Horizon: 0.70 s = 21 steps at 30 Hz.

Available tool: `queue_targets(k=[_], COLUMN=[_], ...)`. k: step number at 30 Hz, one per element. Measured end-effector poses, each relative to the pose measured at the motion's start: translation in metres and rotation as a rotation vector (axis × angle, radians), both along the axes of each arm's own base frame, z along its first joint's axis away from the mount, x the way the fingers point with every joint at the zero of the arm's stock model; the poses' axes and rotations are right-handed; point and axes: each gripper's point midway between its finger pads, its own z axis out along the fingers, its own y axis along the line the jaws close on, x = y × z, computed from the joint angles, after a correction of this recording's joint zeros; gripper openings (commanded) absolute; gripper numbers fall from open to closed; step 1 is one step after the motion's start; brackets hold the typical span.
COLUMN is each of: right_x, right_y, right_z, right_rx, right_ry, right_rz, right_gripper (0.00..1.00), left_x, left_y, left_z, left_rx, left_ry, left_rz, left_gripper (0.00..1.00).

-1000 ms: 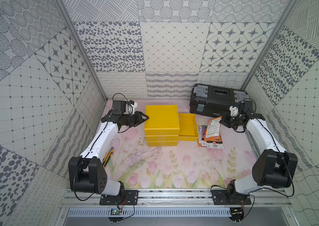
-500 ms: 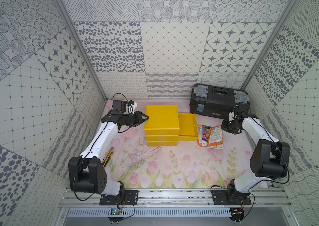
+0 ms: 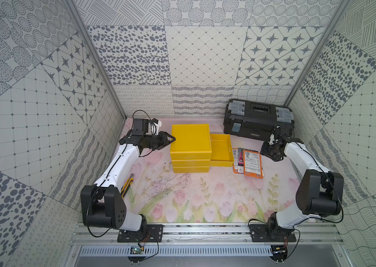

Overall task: Take the seed bags out of the drawer
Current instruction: Place the seed packet at the center of the board, then close the drawer in the storage box.

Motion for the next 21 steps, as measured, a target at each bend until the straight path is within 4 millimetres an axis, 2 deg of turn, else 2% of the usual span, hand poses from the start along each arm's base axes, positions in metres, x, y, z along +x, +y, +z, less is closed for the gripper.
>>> queue_targets(k=[5,14,21], right_x=[0.009,0.014,0.015], right_y=[0.044,0.117,0.147], right_z=[0.015,0.026,0.024], right_rx=[0.094,0.223,0.301], right_ry=[-0.074,-0.123,-0.121], right_rz=[0.083,0.219,0.256], right_gripper=[0.51,0.52,0.52], left_x=[0.0,0.0,0.0], left_y=[0.0,0.0,0.0], left_z=[0.0,0.0,0.0], left_rx=[0.0,0.001,0.001], left_ry=[0.0,0.0,0.0], left_rz=[-0.001,0.0,0.0], left_gripper=[0.43,0.43,0.43])
